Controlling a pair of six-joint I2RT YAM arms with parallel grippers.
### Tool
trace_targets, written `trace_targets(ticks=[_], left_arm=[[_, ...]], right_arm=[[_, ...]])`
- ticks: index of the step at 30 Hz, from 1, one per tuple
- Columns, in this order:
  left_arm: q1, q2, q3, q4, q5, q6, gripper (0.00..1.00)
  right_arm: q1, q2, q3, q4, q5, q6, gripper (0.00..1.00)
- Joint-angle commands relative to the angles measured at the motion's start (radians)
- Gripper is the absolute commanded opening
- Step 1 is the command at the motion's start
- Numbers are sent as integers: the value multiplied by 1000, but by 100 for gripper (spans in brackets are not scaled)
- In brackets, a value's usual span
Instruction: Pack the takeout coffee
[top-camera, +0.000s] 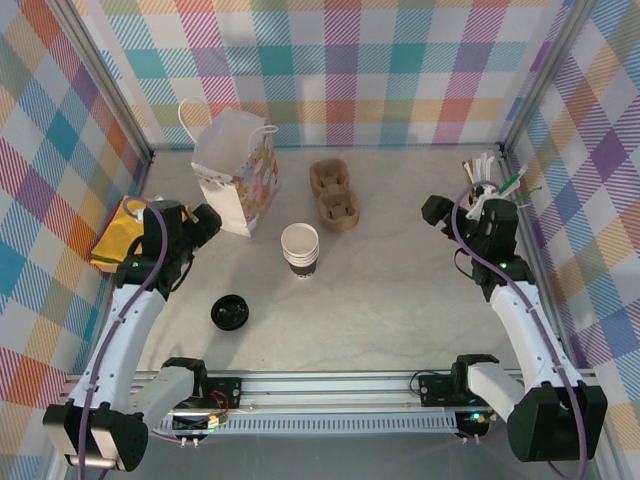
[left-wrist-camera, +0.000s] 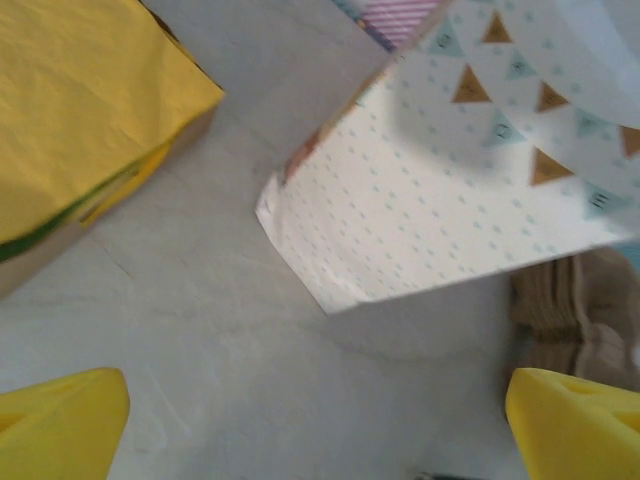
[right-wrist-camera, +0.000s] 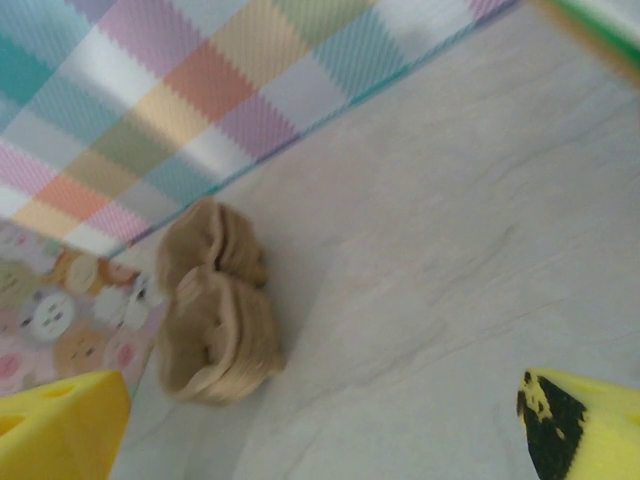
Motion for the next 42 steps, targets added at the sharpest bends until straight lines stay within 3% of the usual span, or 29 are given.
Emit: trace_targets(ticks=[1,8,14,19,27,42], left_arm=[[-87,20,106,-128,64,-35,94],[-416,172,314,-282,-118,-12,86],[-521,342,396,-327,-98,11,66],[-555,474,476,-386,-102,44,46],[-555,561,523,-411,-102,70,38],[-538,685,566,-430,-102,66,33]], right_arm=[[74,3,66,-144,-29,14,99],[292,52,141,-273,81,-64,99],[416,96,188,-322,112,-95,99],[512,118,218,-355,203,-117,99],[567,136,224,-357,245,-109,99],[595,124,238,-376,276,-107,99]])
